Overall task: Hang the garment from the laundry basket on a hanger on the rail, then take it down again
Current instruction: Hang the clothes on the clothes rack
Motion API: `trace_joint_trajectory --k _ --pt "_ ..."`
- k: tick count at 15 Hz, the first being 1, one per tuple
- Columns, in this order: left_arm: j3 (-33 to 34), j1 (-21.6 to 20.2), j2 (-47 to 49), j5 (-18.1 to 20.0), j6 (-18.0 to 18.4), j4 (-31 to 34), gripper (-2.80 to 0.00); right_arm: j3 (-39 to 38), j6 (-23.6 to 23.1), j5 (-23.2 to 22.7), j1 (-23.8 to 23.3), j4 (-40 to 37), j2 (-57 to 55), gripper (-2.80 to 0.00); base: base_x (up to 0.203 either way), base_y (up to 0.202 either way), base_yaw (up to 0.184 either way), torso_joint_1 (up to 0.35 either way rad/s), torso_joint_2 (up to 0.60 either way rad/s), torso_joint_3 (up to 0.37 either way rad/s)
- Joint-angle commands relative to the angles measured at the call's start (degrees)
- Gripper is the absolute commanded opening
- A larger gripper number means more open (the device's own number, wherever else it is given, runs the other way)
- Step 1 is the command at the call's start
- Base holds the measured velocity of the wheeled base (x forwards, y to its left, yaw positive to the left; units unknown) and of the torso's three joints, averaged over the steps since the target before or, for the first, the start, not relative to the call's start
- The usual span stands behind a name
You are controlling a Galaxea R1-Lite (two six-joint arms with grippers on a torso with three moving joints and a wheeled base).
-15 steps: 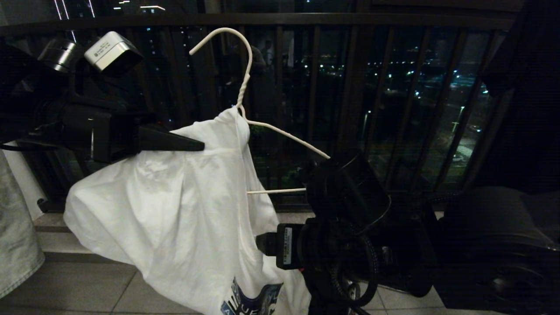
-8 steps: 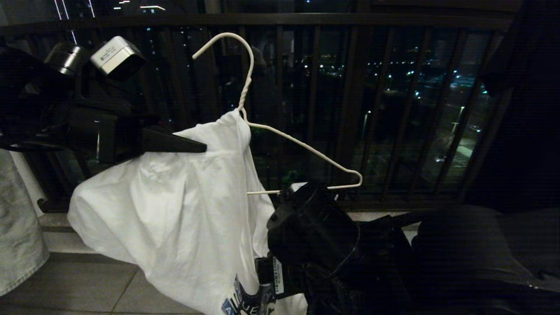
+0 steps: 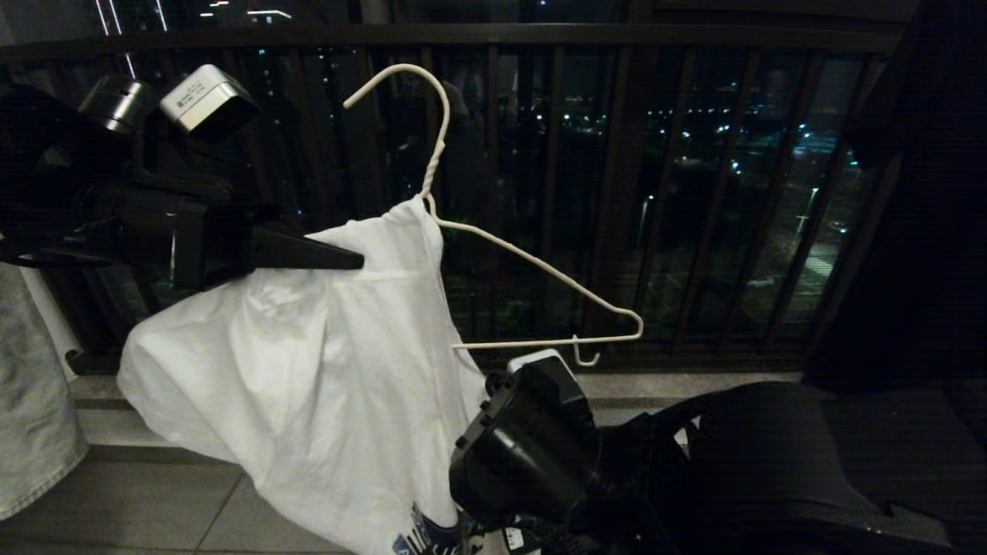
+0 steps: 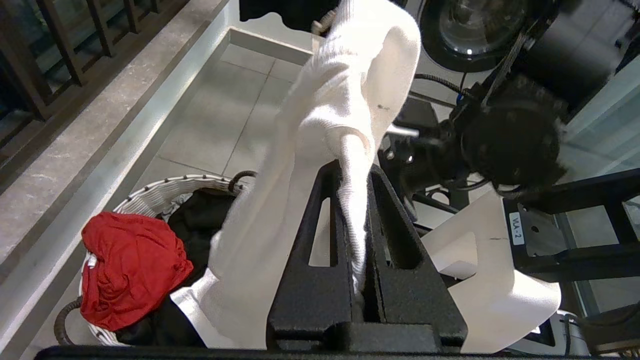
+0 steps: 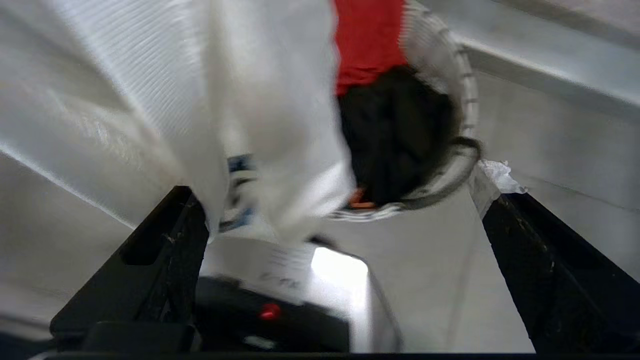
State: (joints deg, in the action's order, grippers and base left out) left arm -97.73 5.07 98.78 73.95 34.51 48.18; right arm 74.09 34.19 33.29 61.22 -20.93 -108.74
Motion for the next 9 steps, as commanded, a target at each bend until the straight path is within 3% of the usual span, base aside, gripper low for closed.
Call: trace_joint_trajectory --k 1,4,9 --pt "-0.09 -0.06 -0.02 0.41 0.21 0.25 -2.80 0.00 -0.92 3.67 -0.01 -1.89 -1.03 0.00 0.000 0.000 0.000 0.000 0.00 0.000" --pt "0.00 -0.13 -0.17 0.41 0.21 0.25 -2.80 0.00 -1.40 10.32 -1.15 -7.30 -0.63 0.00 0.000 0.000 0.000 0.000 0.00 0.000" --pt "0.00 -0.17 -0.18 0.41 0.21 0.25 -2.80 0.55 -2.64 13.11 -4.71 -8.95 0.92 0.00 0.000 0.000 0.000 0.000 0.00 0.000"
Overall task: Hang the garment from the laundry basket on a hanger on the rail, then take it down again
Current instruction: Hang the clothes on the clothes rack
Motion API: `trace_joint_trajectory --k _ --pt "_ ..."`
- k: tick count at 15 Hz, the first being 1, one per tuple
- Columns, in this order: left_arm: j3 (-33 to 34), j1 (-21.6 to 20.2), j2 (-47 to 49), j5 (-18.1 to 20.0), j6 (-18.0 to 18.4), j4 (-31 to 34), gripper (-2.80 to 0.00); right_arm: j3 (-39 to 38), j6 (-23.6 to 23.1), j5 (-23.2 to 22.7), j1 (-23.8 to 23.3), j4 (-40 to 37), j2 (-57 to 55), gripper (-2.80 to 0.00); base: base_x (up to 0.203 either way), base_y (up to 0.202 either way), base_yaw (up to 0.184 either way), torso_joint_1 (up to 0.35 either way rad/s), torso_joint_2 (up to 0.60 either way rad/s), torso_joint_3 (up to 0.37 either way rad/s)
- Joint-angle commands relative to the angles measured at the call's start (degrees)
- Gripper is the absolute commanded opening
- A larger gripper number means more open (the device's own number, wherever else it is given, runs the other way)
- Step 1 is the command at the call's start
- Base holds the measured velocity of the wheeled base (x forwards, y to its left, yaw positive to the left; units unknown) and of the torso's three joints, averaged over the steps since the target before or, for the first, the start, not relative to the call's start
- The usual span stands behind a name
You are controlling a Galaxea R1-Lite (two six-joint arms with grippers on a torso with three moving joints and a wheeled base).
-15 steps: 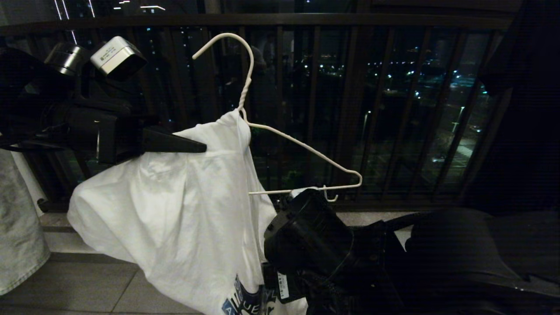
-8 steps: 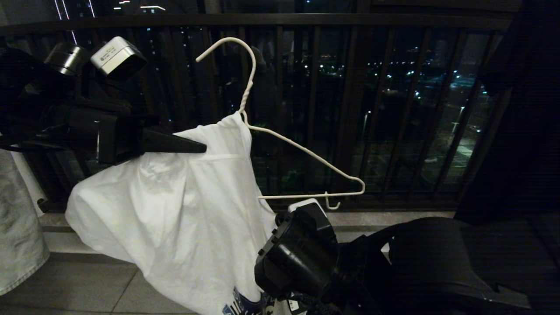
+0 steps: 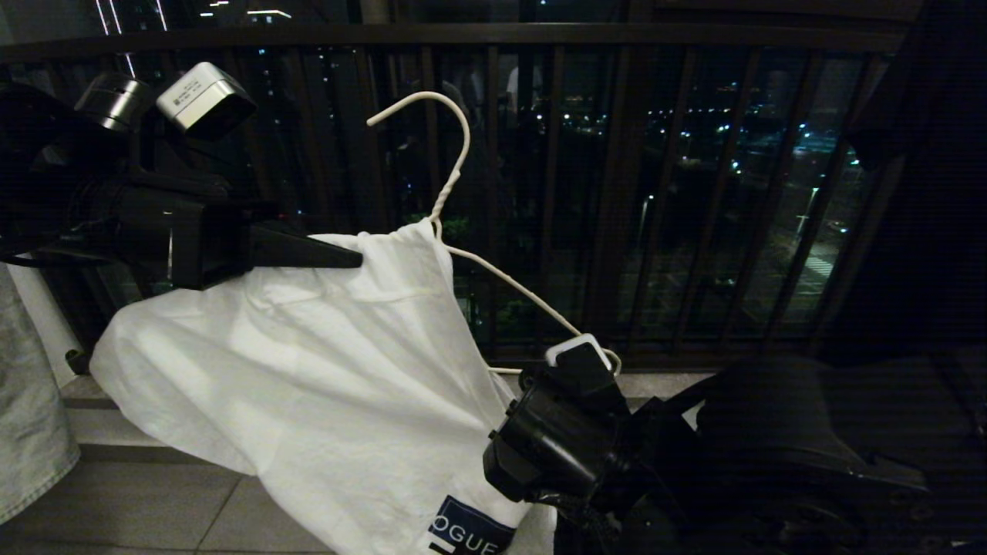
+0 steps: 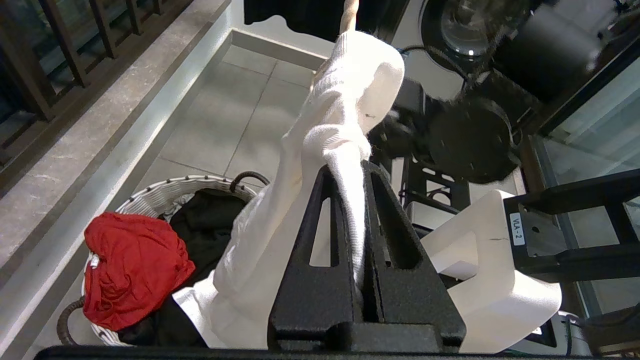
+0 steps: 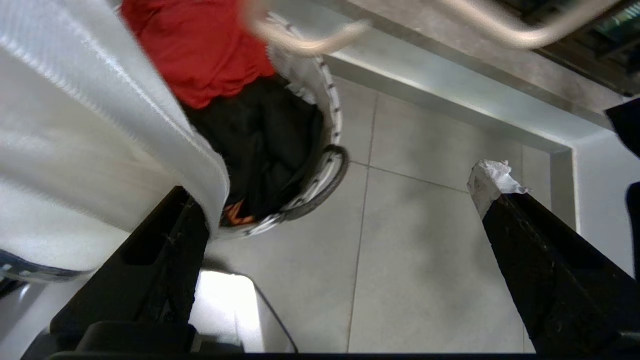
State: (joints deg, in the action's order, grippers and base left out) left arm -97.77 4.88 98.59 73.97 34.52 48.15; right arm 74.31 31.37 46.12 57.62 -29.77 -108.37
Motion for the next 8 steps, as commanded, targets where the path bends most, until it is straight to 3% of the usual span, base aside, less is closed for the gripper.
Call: trace_joint_trajectory --k 1,3,4,8 --pt "0.03 -0.04 0.02 0.38 0.20 0.27 -2.80 0.48 0.12 0.38 -1.62 -0.11 0.45 0.00 0.000 0.000 0.000 0.000 0.00 0.000" --pt "0.03 -0.04 -0.06 0.38 0.20 0.27 -2.80 0.48 0.03 0.38 -1.64 -0.38 0.44 0.00 0.000 0.000 0.000 0.000 0.00 0.000" --pt "0.03 -0.04 0.00 0.38 0.26 0.27 -2.80 0.48 -0.22 0.38 -1.64 -0.35 0.44 -2.80 0.000 0.000 0.000 0.000 0.00 0.000" --pt "0.03 -0.04 -0.06 0.38 0.28 0.27 -2.80 0.48 -0.68 0.38 -2.17 -0.20 0.36 -2.80 0.000 0.000 0.000 0.000 0.00 0.000"
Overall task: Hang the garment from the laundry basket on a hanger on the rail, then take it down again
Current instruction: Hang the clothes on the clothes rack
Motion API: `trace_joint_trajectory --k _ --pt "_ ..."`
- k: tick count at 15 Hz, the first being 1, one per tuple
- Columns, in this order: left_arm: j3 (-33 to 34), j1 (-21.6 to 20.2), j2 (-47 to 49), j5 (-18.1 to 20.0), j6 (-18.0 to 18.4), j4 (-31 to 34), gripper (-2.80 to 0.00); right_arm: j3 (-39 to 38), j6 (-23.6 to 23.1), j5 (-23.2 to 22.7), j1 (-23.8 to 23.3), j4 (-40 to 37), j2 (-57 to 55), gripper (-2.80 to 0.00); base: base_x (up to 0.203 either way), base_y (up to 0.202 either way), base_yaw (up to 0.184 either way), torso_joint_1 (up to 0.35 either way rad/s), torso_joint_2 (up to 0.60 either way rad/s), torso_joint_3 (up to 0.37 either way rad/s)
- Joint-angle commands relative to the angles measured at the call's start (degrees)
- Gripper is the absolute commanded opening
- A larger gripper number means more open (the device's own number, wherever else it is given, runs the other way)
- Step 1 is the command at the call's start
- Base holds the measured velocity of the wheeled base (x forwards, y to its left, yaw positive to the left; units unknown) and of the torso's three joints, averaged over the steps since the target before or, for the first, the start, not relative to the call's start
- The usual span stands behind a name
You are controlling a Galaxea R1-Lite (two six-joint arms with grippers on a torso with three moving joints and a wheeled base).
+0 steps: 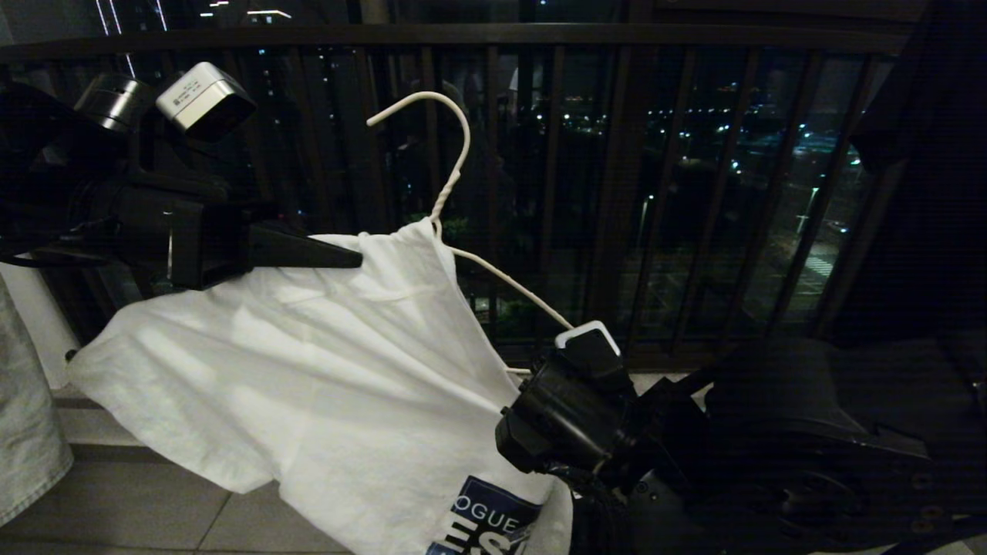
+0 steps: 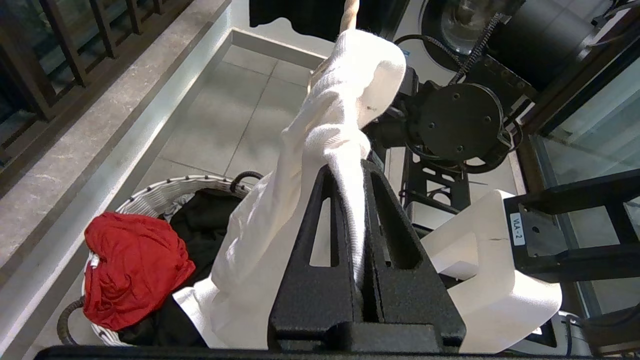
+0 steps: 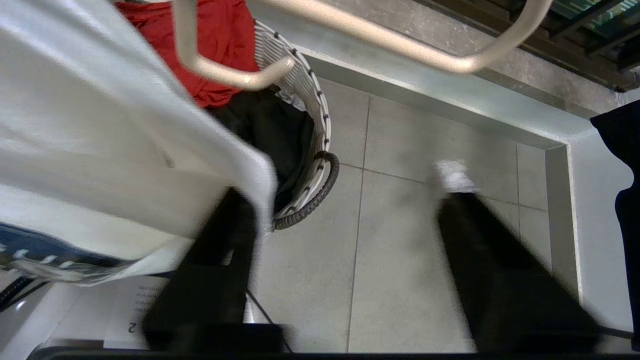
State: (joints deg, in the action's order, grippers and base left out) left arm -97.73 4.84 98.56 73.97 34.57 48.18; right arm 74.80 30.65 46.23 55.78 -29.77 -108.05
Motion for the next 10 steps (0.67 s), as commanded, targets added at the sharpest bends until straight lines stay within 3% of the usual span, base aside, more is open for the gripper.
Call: trace_joint_trajectory --k 1,10 --pt "0.00 -0.01 -0.05 0.38 0.24 0.25 -2.80 0.07 -0.05 0.27 -0.79 -0.14 -0.06 -2.80 0.000 0.000 0.000 0.000 0.00 0.000" --pt "0.35 -0.45 -0.83 1.41 0.15 0.25 -2.80 0.78 -1.91 -0.89 -4.02 6.76 -3.01 -2.80 0.000 0.000 0.000 0.000 0.00 0.000"
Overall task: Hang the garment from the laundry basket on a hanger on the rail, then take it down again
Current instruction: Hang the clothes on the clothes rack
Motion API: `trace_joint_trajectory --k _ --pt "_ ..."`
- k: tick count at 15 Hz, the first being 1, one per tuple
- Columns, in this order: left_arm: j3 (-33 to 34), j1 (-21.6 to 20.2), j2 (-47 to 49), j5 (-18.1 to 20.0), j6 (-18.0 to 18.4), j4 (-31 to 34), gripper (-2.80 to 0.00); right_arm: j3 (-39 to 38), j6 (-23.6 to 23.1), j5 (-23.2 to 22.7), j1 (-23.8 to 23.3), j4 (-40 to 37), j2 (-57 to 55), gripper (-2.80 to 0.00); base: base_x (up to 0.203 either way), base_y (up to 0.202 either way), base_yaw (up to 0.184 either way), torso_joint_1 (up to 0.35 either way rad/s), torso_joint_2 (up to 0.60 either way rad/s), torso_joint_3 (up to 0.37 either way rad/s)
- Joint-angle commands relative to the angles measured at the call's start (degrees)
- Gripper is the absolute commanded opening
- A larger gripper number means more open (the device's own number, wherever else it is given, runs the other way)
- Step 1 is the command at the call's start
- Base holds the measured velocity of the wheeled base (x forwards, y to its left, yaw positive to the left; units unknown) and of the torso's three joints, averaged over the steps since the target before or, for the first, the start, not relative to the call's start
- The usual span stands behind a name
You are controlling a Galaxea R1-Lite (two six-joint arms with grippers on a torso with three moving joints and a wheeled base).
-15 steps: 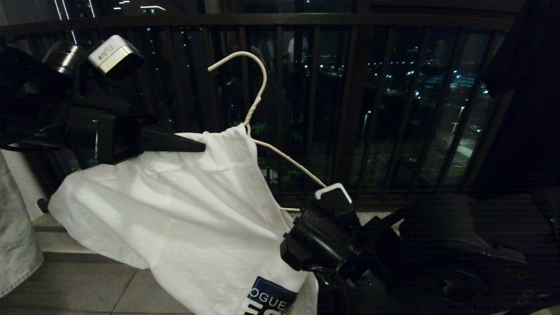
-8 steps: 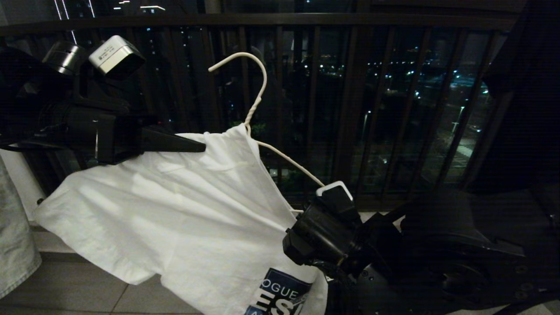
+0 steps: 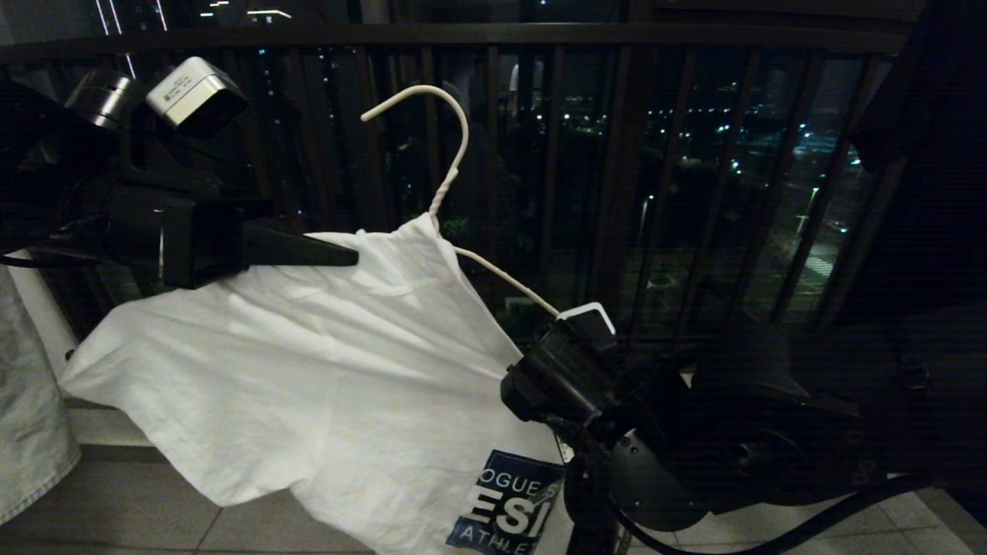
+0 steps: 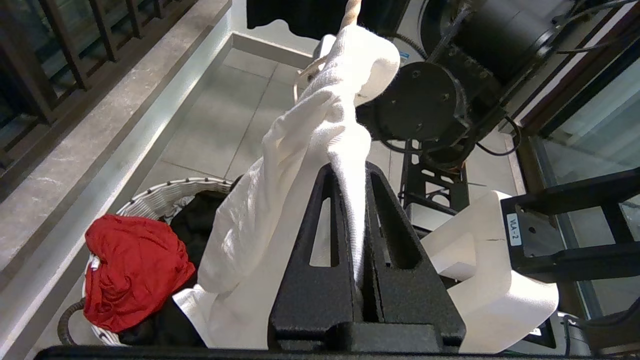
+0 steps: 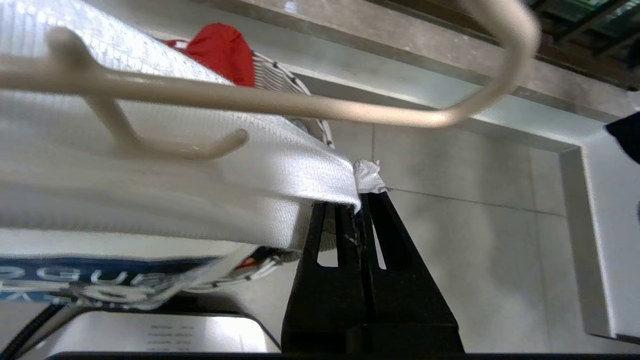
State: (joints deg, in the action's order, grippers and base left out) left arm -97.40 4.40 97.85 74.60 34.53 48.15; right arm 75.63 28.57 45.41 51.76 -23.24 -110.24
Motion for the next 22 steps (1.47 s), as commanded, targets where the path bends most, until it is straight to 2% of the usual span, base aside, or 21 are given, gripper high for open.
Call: trace_joint_trajectory --k 1,4,6,11,16,22 --pt "0.02 -0.17 -0.20 1.93 0.19 0.36 -2.80 -0.04 0.17 -0.67 0.01 1.24 -0.95 -2.80 0.000 0.000 0.000 0.000 0.00 0.000" --pt "0.84 -0.88 -1.39 4.41 0.19 0.35 -2.80 -0.04 0.17 -1.71 0.01 4.63 -1.54 -2.80 0.000 0.000 0.000 0.000 0.00 0.000" --pt "0.90 -1.06 -1.53 4.41 0.10 0.36 -2.80 -0.22 0.17 -3.56 0.01 6.97 -1.74 -2.80 0.000 0.000 0.000 0.000 0.00 0.000" --pt "1.51 -1.06 -2.26 4.62 0.10 0.36 -2.80 -0.20 0.16 -4.23 -0.52 9.19 -1.91 -2.80 0.000 0.000 0.000 0.000 0.00 0.000" --pt "1.60 -1.06 -2.40 4.94 0.10 0.36 -2.80 -1.36 0.08 -10.01 -0.79 15.44 -2.01 -2.80 0.000 0.000 0.000 0.000 0.00 0.000" --pt "1.60 -1.06 -2.40 4.85 0.19 0.27 -2.80 -0.94 -1.36 -10.43 -5.56 18.95 -3.06 -2.80 0.000 0.000 0.000 0.000 0.00 0.000"
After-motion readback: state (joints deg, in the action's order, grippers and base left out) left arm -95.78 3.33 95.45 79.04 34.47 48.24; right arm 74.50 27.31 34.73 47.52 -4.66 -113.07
